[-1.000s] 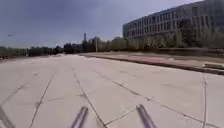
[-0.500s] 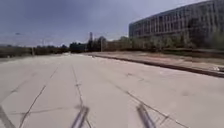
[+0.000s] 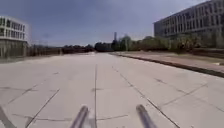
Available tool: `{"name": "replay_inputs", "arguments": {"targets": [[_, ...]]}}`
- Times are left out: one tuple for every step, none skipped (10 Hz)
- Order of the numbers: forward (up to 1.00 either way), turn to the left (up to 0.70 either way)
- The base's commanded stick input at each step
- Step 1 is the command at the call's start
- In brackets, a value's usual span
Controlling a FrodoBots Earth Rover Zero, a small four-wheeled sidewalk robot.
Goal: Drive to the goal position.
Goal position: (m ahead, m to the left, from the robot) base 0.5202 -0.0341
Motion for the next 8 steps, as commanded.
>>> {"name": "replay_inputs", "arguments": {"targets": [[0.70, 0.25], [0.70, 0.06], [0.70, 0.00], [0.70, 0.00], [0.70, 0.00], [0.70, 0.00], [0.70, 0.00], [0.70, 0.00]]}}
